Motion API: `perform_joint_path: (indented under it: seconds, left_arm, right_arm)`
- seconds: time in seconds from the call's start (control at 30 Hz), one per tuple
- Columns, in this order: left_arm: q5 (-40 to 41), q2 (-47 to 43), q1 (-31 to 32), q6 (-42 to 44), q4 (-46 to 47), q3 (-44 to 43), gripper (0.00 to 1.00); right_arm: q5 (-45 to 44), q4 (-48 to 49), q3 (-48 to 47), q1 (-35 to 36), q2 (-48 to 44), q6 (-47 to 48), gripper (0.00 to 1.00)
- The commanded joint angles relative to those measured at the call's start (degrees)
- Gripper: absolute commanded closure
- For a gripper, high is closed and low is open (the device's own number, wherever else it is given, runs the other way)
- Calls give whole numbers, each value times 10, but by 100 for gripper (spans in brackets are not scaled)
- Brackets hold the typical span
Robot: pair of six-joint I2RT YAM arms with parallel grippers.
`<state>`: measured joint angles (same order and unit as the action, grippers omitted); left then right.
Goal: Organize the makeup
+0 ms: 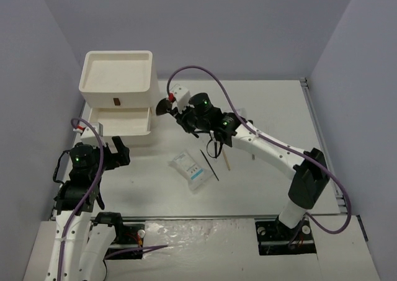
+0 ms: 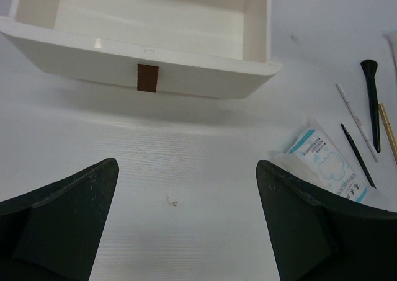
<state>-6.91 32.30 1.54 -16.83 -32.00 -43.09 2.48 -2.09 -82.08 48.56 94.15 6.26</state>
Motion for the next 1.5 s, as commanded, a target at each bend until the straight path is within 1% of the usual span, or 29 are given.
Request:
perform_joint_path:
  seconds: [0.0,0.03,0.13,0.27,0.4,0.6,0.8,0.93,0.97,1.03,1.17,1.2,1.37,1.47]
  left_arm:
    - [69,-10,0,-16,-15,-26,9]
    - [89,-11,-1,-16,-18,-27,9]
    - [99,-14,-4,-20,-20,-26,9]
    - [101,-15,-8,-20,-21,-26,9]
    - [102,-18,-11,-20,-20,-27,9]
    - [101,-20,-12,-19,-18,-26,9]
    - [96,-20,-12,-17,-16,-24,9]
    - [92,-21,-11,-17,-17,-24,9]
    - [92,-21,-11,-17,-17,-24,9]
    - [92,-21,-11,-17,-17,-24,9]
    - [90,-21,-11,-16,-17,-23,9]
    - [89,-22,-11,-16,-17,-23,9]
    - [88,-23,-11,-16,-17,-23,9]
    - [88,-23,-11,-16,-17,-23,9]
  right_arm:
    - [138,15,-123,17,78,160,100]
    - [159,15,-143,18,101,189,100]
    - [200,15,-210,24,141,241,100]
    - [240,15,-278,33,202,288,100]
    - [254,20,-345,44,259,319,100]
    - [267,55,-435,52,330,315,100]
    - [271,136,-451,54,366,290,100]
    - [272,203,-450,55,384,264,98]
    - [271,216,-450,55,389,258,95]
    - [271,232,-451,55,397,252,86]
    - [255,253,-453,55,409,245,52]
    - [251,254,-454,55,411,245,46]
    - [222,266,-423,55,390,243,24]
    - [164,290,-369,52,351,218,21]
